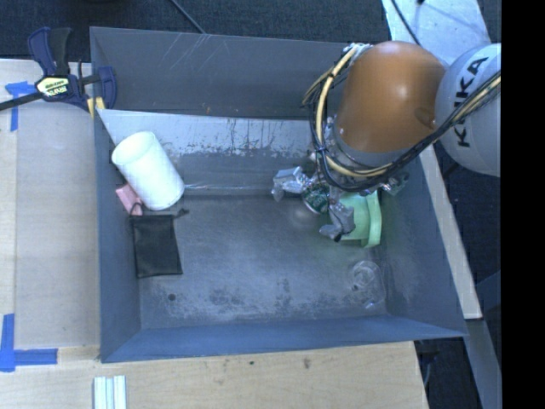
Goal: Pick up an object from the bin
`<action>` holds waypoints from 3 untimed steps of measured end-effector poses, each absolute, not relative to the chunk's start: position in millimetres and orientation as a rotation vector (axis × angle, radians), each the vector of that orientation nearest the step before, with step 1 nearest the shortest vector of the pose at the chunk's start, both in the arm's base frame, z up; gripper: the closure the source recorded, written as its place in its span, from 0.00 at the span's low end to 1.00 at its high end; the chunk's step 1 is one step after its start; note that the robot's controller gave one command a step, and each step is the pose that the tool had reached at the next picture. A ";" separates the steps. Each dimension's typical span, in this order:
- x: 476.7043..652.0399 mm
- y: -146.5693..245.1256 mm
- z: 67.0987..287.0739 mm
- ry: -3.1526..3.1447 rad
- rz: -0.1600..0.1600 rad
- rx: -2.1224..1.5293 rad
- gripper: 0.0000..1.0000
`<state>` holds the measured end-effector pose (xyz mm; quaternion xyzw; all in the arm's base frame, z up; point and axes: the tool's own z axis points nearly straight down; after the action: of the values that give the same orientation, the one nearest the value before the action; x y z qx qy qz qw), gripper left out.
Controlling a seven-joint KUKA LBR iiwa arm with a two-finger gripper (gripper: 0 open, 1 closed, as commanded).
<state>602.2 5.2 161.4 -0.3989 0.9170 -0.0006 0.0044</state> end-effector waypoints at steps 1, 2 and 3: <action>605.5 -17.5 168.3 2.818 -0.002 -1.378 0.00; 566.0 -65.2 153.0 2.824 0.000 -1.363 0.00; 627.7 -71.8 146.9 2.820 0.001 -1.379 1.00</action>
Offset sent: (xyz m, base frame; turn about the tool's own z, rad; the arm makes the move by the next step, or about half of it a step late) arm -0.0574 -0.0971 -0.0188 -0.1049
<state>627.7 -71.8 146.9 -0.4393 0.8983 0.0002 0.0014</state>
